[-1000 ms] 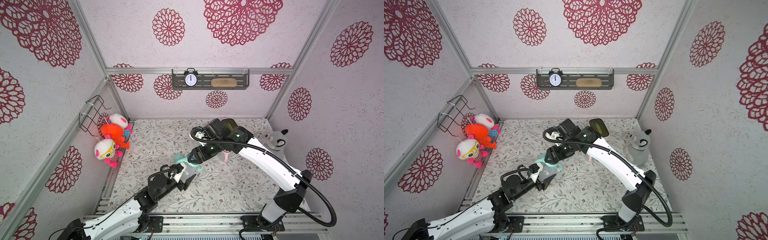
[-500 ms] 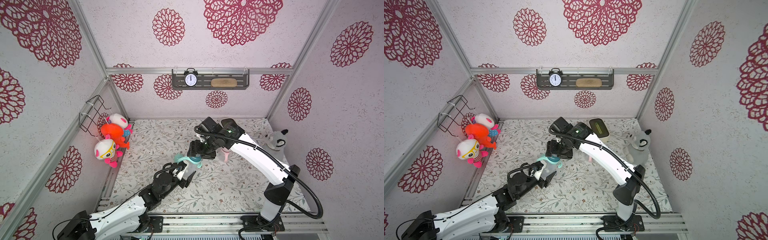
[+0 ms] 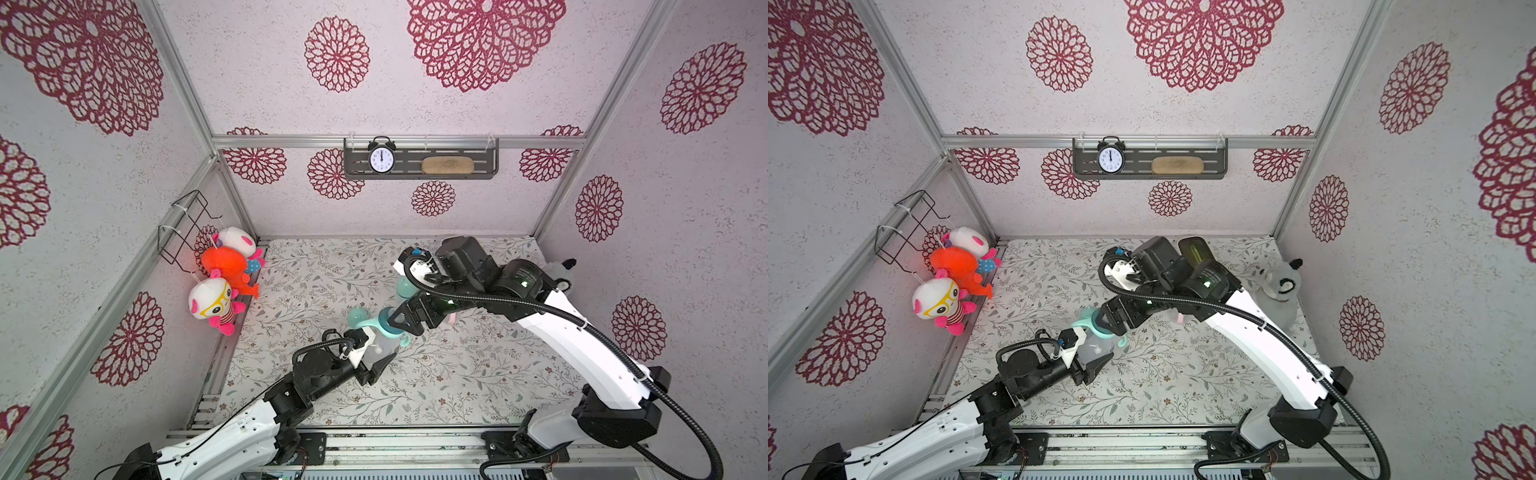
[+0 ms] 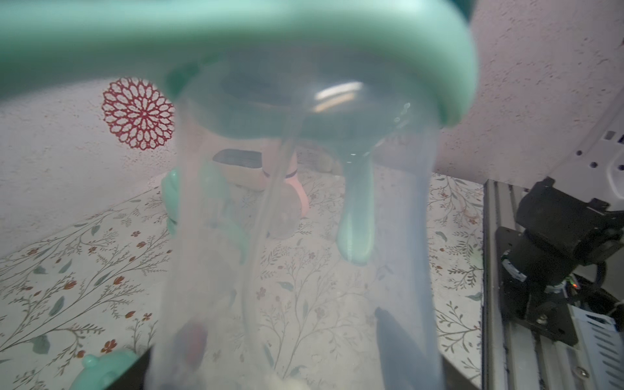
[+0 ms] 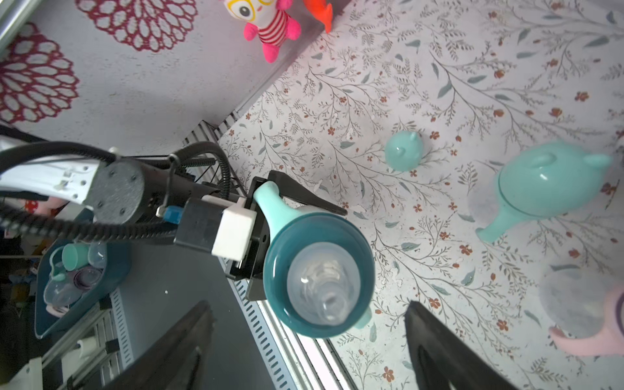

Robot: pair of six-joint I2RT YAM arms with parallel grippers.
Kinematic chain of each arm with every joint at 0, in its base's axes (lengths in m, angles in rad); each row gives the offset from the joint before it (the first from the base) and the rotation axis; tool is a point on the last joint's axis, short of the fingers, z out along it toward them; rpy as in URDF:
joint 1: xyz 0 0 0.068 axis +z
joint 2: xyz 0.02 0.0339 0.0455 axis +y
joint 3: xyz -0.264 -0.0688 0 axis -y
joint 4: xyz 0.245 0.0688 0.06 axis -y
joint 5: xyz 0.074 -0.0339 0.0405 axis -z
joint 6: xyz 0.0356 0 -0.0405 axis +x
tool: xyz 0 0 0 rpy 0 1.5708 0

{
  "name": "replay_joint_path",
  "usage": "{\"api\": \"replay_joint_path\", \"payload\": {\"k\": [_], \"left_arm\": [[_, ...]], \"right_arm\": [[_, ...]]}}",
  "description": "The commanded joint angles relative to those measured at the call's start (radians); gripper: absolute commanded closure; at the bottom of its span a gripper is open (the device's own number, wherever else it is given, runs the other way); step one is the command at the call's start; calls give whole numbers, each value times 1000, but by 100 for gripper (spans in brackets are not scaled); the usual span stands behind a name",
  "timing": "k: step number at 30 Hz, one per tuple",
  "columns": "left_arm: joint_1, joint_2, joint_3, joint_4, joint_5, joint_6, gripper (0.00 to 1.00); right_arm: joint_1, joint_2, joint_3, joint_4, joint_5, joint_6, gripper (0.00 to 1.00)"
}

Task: Assemble the baby bottles
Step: Screw the nipple onto the baby bottle.

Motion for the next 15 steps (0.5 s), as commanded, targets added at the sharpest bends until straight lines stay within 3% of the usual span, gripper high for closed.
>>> {"api": "replay_joint_path", "payload": {"k": [1,15], "left_arm": [[10,-27,6,-34,85,-31,100],[9,-41,36,-87,122,-44,100]], "right_arm": [[-39,18,2,-31,-128,-177,12],[-30,65,-74,-30,-274,-185,14]]}}
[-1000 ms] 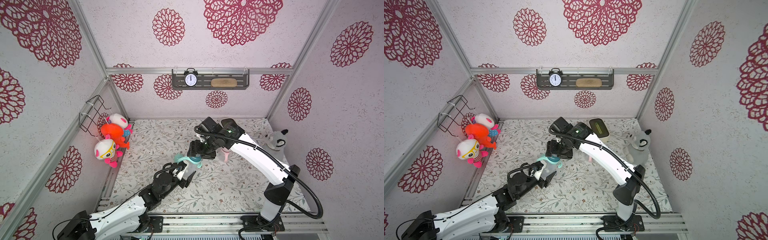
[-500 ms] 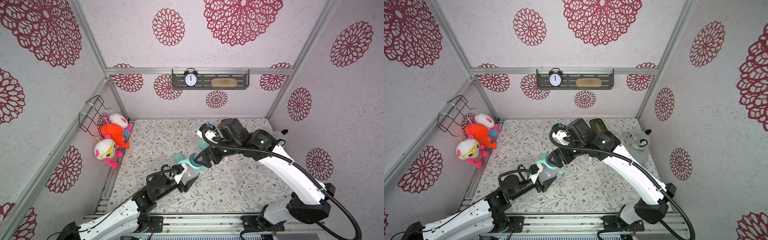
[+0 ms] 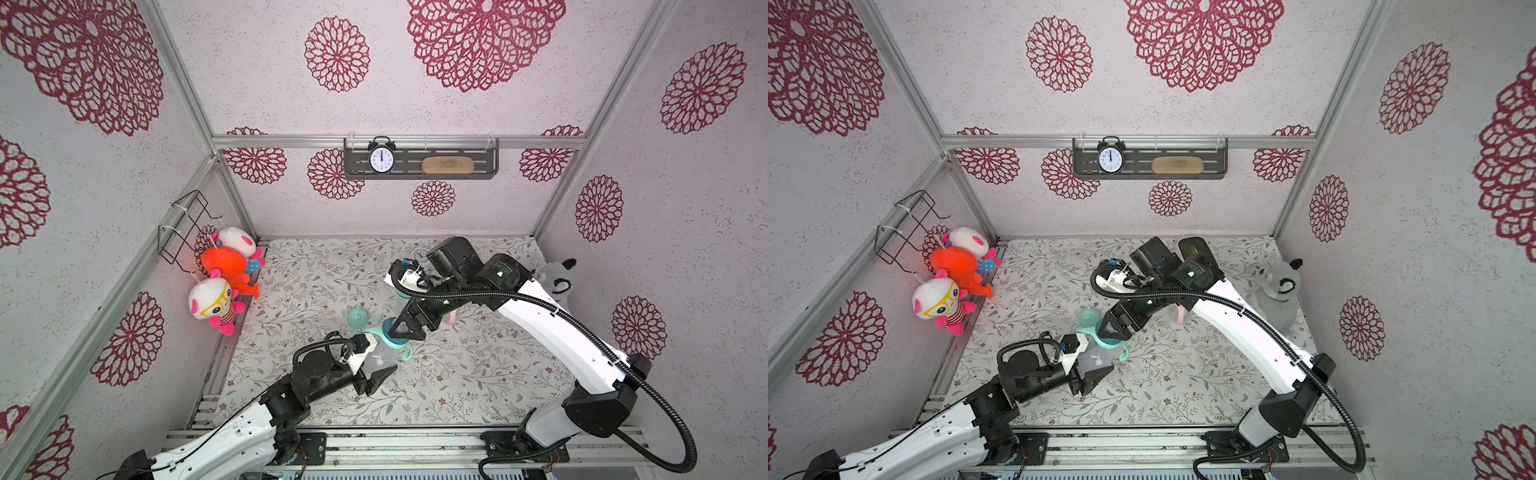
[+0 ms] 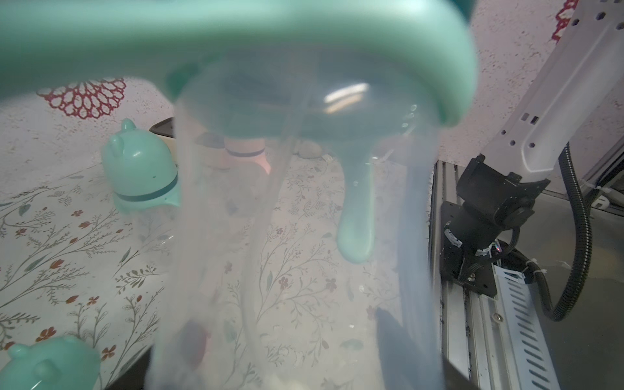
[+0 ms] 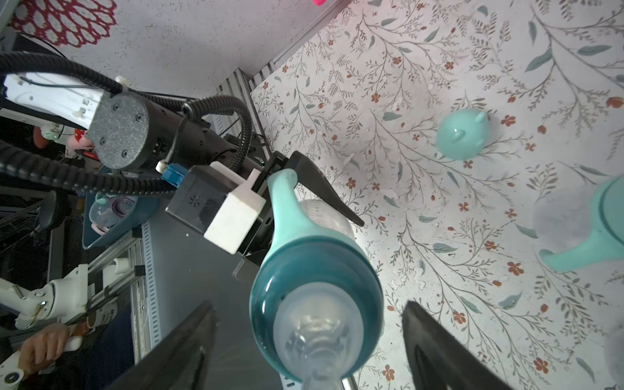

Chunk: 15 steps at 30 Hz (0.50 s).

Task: Assemble the baby bottles
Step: Screw the nipple onto the baby bottle.

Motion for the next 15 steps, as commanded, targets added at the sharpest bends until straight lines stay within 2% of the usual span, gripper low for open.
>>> {"api": "replay_joint_path", "payload": {"k": [1,15], "left_arm": [[7,-2,39,22,17,-1,100],[7,12,53,16,15,0,100]], "right_arm": [[10,-11,-2,1,-54,-27,14],[22,-13,-44,11,-12,-24,20]]}}
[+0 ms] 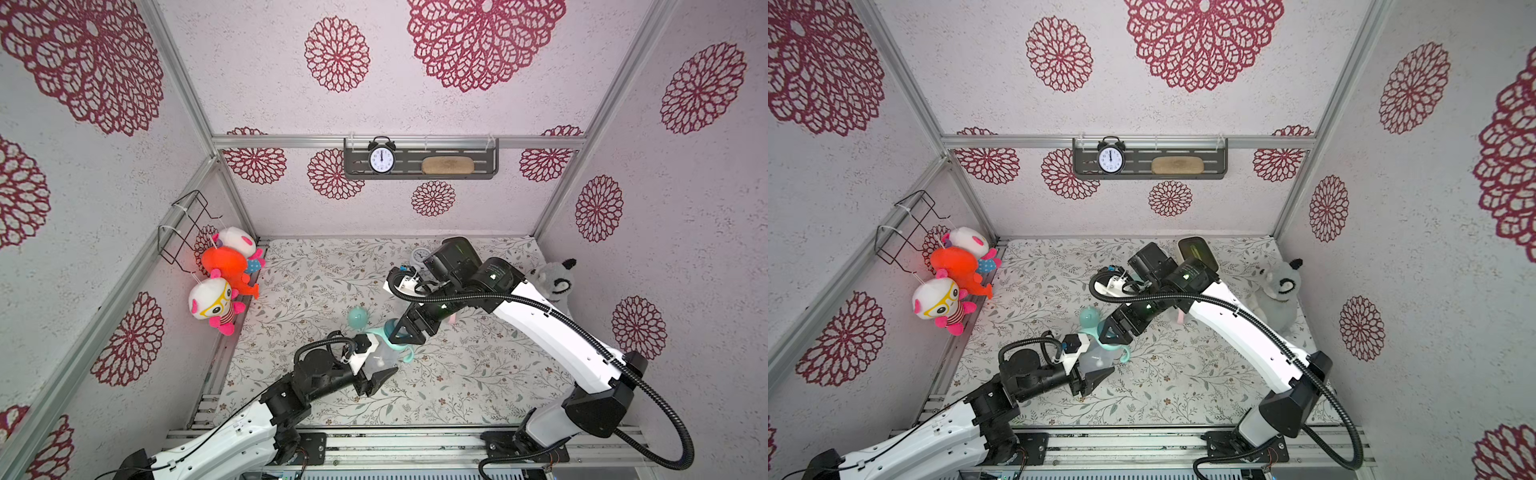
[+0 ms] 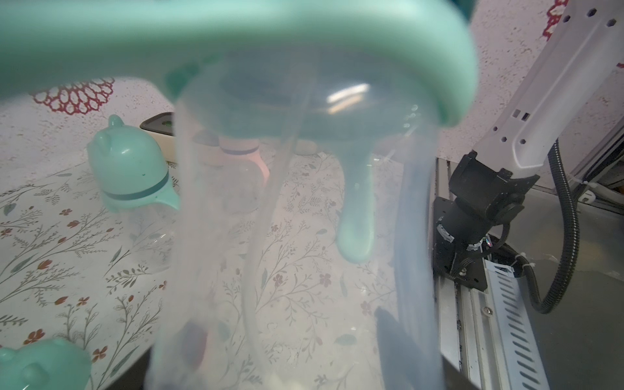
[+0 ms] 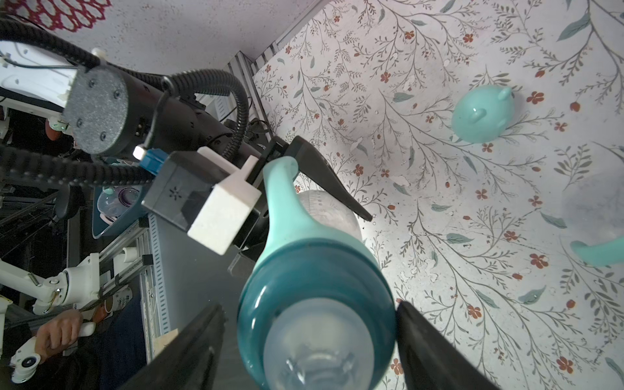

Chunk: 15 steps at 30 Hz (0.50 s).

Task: Assemble the baby bottles
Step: Screw the nipple onto the baby bottle.

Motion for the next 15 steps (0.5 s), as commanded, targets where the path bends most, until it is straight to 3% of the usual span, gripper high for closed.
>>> {"api": "replay_joint_path", "payload": {"k": [1,8,15], "left_arm": [[7,2,38,36,4,0,100],[7,14,49,30,2,6,100],[7,15,55,28,-33,-3,100]], "right_arm": [[10,-15,-3,6,0,-21,20],[11,-7,-4,9,16,-12,25],[39,-4,-2,14,74,42,38]]}}
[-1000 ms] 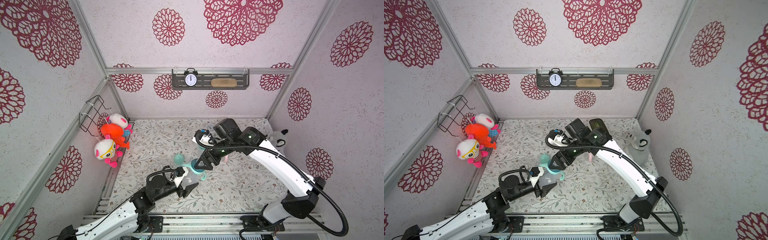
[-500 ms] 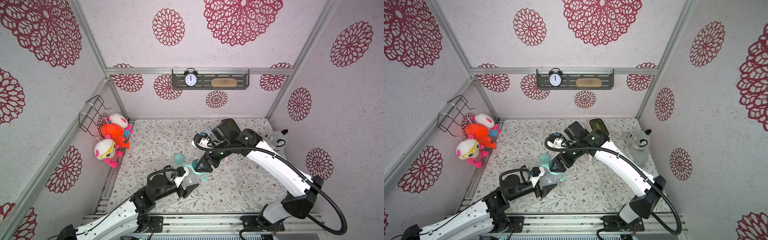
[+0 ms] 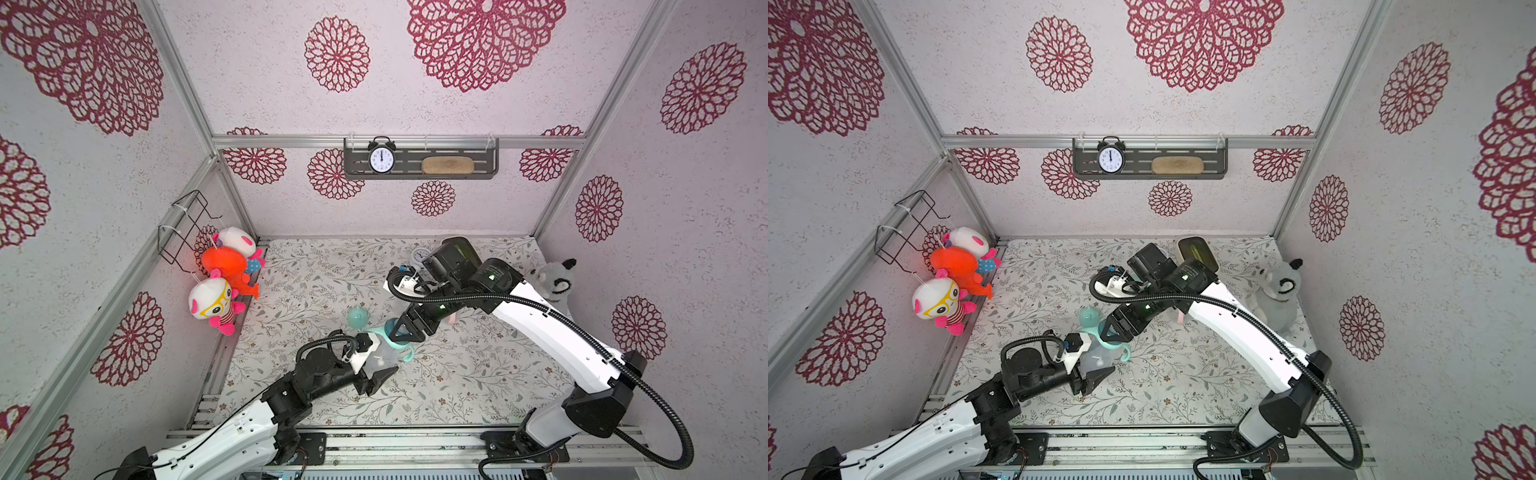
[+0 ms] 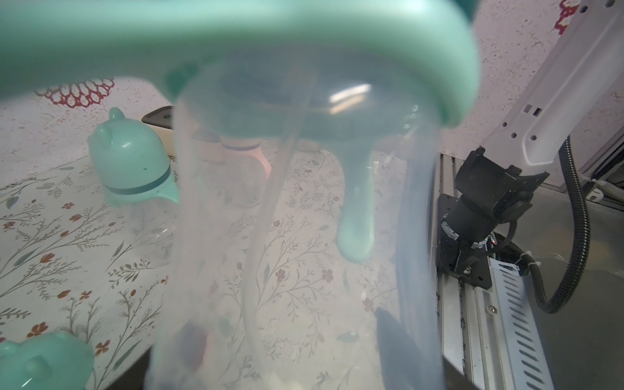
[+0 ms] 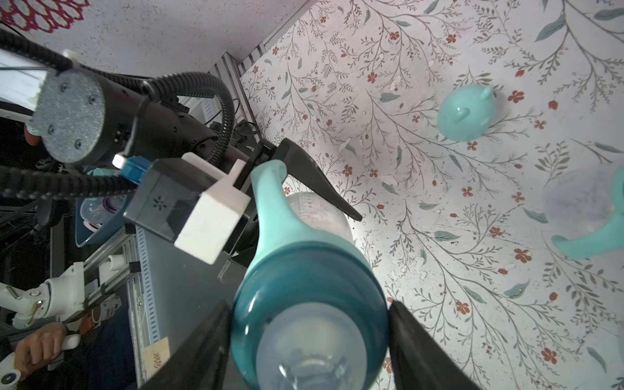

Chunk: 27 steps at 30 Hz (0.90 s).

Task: Assemble the baby bottles
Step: Screw the nipple onto the baby bottle.

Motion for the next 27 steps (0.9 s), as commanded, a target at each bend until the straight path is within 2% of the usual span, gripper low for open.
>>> {"api": "replay_joint_path", "payload": {"k": [1,5,8,12,14,15,17,19,23,27], "left_arm": [[7,1,43,48,-37,-4,100],[7,7,31,75,-101,8,100],[6,12,17,101,-137,18,100],[6,33,12,120,-164,29,100],[5,60,16,131,-173,29,100],[4,79,23,132,-174,32,100],[3,116,47,114,-179,33,100],[2,138,54,114,-180,28,100],[2,126,18,172,-170,21,100],[6,86,22,131,-126,37,100]], "right_arm": [[35,-4,7,2,31,53,41],[47,-10,-6,74,32,255,54],[52,-10,-42,161,17,535,65],[50,5,-59,194,14,867,64],[32,55,27,102,33,936,60],[28,81,87,61,51,958,55],[28,132,208,-16,90,960,34],[28,169,317,-110,169,904,21],[47,103,250,-45,289,740,13],[48,17,113,83,274,513,11]]}}
